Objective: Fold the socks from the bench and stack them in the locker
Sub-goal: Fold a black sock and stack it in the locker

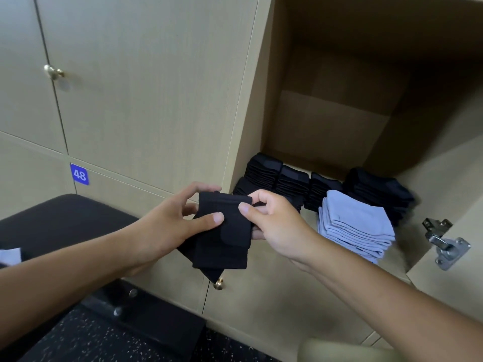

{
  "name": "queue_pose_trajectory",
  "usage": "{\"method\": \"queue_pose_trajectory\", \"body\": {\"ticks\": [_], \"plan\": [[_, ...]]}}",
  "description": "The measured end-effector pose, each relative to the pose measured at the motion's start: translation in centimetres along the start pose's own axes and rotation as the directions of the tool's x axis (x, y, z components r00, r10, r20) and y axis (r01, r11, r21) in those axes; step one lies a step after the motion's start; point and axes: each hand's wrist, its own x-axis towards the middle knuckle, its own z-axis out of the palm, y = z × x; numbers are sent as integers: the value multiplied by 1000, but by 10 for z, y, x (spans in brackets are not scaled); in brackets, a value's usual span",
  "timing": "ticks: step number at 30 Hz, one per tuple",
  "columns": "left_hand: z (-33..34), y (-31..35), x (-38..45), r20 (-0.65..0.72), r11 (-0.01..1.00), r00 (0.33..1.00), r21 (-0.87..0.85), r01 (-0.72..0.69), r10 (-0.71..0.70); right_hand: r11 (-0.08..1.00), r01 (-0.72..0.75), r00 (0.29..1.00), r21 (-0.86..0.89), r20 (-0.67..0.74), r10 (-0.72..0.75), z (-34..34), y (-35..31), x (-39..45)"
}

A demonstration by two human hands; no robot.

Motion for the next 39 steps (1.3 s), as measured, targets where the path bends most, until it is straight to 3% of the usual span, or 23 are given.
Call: {"method": "queue_pose_trajectory", "body": {"ticks": [6, 12, 18, 27, 33, 39], "plan": [[1, 1, -2, 23, 999, 1000, 35, 7, -8, 986, -81, 996, 145, -33, 87, -5, 2, 3], [5, -3, -1, -115, 999, 993, 19, 29, -27, 990, -42, 994, 138, -91, 55, -8, -2, -1], [3, -2, -1, -232, 999, 972, 18, 29, -24, 998, -2, 1000, 63, -28, 4, -12, -4, -1], [8, -3, 13, -270, 1000, 963, -9, 4, -6, 973, -22, 966, 229, -244, 79, -39, -6, 11], [18, -13, 31, -156, 954, 986, 300, -12, 61, 991, 33, 867, 132, -496, 37, -87, 3, 34], [20, -19, 50, -83, 895, 994, 446, -32, 77, 980, -2, 814, 200, -568, 118, -132, 18, 74]]}}
